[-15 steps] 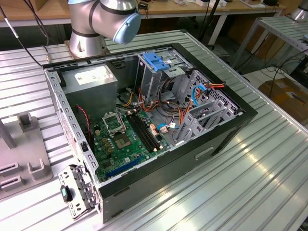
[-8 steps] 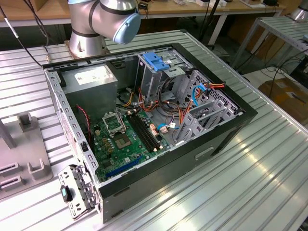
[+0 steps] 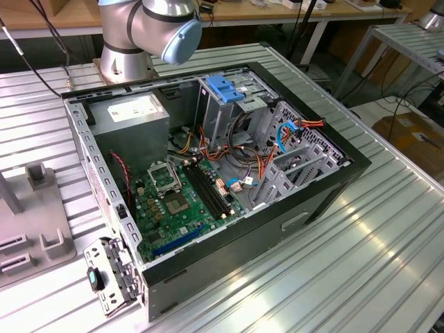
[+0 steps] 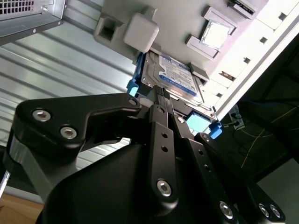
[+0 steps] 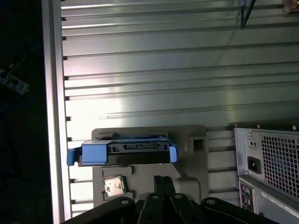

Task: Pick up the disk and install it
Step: 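Reach for the disk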

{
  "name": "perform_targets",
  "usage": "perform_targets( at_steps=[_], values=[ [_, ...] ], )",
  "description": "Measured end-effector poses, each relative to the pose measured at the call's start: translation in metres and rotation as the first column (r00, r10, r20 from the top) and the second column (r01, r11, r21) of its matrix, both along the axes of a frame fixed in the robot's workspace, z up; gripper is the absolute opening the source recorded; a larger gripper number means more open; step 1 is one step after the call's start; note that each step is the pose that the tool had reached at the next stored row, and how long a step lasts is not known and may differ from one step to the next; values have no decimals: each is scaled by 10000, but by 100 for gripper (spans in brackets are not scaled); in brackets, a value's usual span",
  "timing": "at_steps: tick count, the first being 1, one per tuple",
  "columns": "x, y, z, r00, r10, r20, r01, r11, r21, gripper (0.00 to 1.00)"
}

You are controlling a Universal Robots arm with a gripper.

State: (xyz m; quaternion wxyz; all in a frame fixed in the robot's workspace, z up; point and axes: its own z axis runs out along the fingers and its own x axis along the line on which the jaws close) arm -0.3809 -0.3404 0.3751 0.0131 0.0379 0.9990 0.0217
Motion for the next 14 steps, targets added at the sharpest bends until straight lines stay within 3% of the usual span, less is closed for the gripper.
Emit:
perform_targets(
  at_steps=[7, 13, 14],
  values=[
    [-199, 52, -37, 10000, 0, -1, 0, 10000, -4, 11],
    [-220, 57, -45, 10000, 0, -1, 0, 10000, -13, 11],
    [-220, 57, -50, 10000, -1, -67, 1, 10000, -13, 11]
  ],
)
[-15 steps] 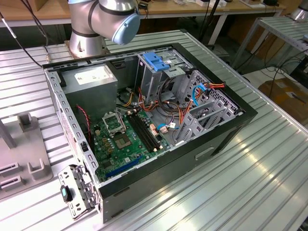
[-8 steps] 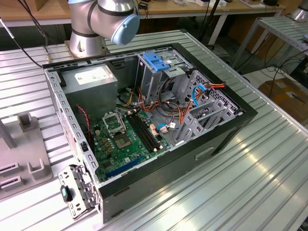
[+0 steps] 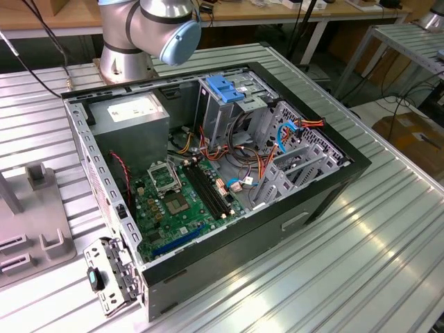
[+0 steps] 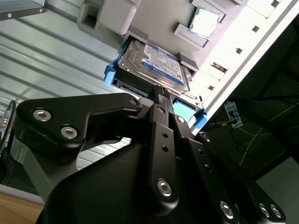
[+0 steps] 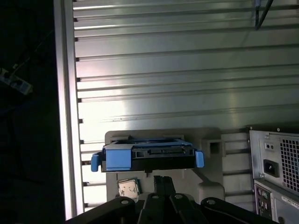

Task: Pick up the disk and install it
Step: 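Reach for the disk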

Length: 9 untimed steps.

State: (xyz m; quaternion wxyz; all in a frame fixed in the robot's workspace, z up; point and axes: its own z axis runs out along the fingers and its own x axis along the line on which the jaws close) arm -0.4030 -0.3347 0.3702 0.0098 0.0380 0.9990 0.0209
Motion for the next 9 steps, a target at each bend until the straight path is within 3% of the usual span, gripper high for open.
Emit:
perform_targets(
  at_steps=[2, 3, 6, 9],
  values=[
    [0, 0, -8, 9999, 0, -142, 0, 10000, 0, 11],
    [-1, 0, -9, 9999, 0, -167, 0, 10000, -5, 11],
    [1, 0, -9, 9999, 1, -168, -1, 10000, -6, 11],
    [0, 29, -11, 9999, 1, -169, -1, 10000, -7, 11]
  ],
)
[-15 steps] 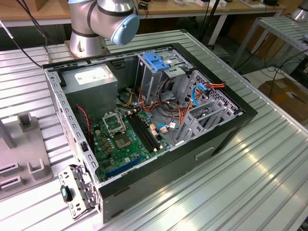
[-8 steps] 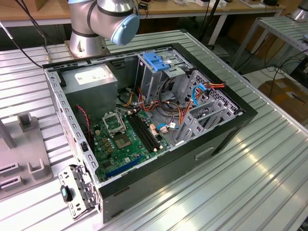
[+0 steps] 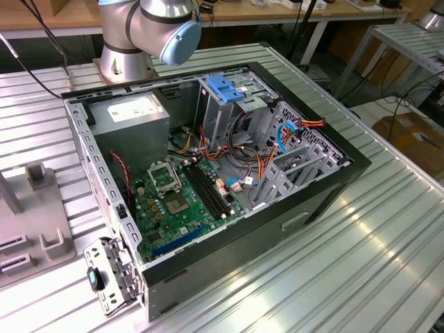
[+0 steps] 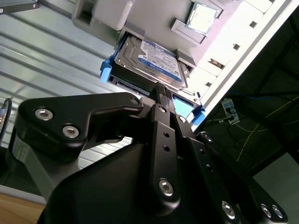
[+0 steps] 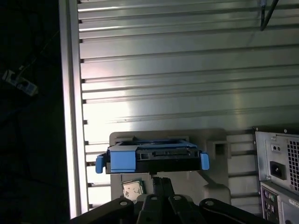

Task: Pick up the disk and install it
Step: 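Reach for the disk, then pick up the disk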

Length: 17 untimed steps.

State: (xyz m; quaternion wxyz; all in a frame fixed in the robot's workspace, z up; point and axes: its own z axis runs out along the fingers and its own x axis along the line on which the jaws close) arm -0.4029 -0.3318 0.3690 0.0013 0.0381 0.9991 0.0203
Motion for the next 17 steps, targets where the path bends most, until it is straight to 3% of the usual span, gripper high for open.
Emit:
perform_targets(
  at_steps=[3, 6, 17],
  values=[
    [-1, 48, -67, 10000, 0, 1, 0, 10000, 1, 11],
    [-25, 62, -107, 10000, 0, 0, 0, 10000, -9, 11],
    [-44, 67, -114, 10000, 0, 1, 0, 10000, -23, 11]
  ],
)
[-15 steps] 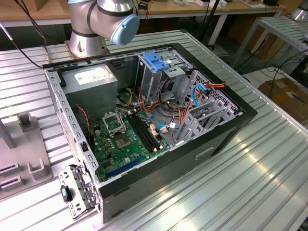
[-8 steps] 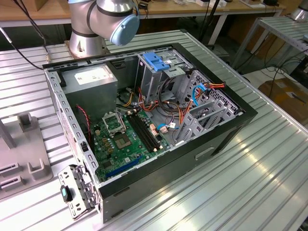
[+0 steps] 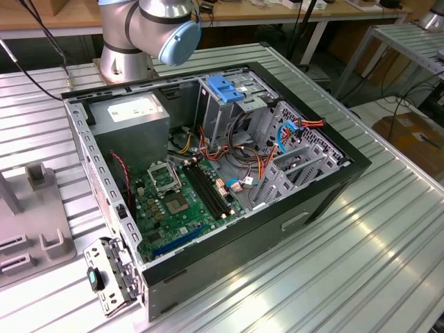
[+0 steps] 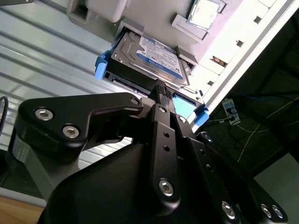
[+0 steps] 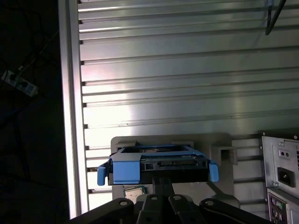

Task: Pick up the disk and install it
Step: 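Pick up the disk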

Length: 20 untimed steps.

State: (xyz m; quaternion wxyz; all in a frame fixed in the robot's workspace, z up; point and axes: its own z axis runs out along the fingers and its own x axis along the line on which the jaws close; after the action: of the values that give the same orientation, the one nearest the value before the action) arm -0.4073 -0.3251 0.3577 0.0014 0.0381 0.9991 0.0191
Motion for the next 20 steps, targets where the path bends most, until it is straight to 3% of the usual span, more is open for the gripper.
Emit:
perform_targets(
  at_steps=[6, 10, 15, 20],
  values=[
    [0, 0, 0, 10000, 55, 1, -55, 10000, -1, 11],
    [0, 0, -1, 9981, 620, 1, -620, 9981, -1, 11],
    [0, 0, -2, 9931, 1175, 0, -1175, 9931, -1, 11],
    [-2, 0, -3, 9855, 1696, -1, -1696, 9855, -3, 11]
  ],
)
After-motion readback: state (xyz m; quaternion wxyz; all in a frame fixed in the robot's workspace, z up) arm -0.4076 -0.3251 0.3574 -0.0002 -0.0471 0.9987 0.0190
